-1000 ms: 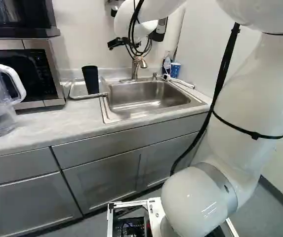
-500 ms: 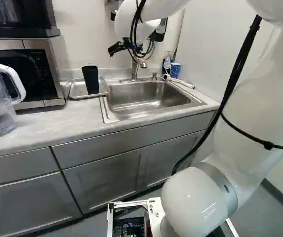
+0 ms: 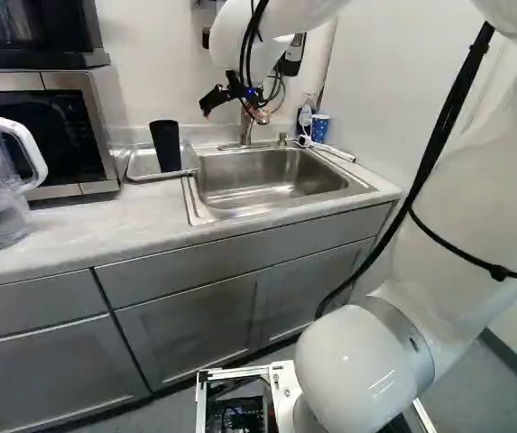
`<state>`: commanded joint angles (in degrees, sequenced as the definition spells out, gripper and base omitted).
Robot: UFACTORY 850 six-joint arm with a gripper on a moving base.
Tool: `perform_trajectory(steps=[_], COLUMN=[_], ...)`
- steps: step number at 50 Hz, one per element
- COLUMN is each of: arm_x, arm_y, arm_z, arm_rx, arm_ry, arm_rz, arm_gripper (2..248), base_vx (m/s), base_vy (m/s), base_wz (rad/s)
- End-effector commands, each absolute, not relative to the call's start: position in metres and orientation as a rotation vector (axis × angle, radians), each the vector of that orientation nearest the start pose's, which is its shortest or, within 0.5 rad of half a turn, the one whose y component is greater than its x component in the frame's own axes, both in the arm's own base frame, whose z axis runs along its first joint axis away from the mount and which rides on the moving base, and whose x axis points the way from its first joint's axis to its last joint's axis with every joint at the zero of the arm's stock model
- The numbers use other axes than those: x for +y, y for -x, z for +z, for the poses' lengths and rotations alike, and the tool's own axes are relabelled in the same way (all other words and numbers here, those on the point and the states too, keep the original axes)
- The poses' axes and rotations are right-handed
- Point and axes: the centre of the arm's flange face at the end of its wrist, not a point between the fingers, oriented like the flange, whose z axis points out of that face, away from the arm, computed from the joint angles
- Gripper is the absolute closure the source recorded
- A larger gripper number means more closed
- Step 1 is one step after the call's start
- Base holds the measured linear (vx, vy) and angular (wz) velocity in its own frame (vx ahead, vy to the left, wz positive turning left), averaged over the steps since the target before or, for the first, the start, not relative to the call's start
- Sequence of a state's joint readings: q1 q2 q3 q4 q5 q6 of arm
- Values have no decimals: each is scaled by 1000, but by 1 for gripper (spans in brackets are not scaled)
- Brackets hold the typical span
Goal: Rinse the cup and place it in the tray
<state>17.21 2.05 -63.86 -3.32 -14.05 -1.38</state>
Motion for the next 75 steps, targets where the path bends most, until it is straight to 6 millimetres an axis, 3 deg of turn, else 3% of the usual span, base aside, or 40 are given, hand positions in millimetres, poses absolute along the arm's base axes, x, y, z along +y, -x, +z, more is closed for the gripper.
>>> perform_trajectory(steps=[34, 75], arm_x=[140, 75], arm_y=[-458, -421], arm_z=[647, 643], arm_rx=[-533, -366], arm_ry=[2856, 2932], arm_rz=[-1048, -1038], arm_gripper=[3, 3], base_vx=[0, 0], base_vy=[0, 0], base_wz=[0, 0])
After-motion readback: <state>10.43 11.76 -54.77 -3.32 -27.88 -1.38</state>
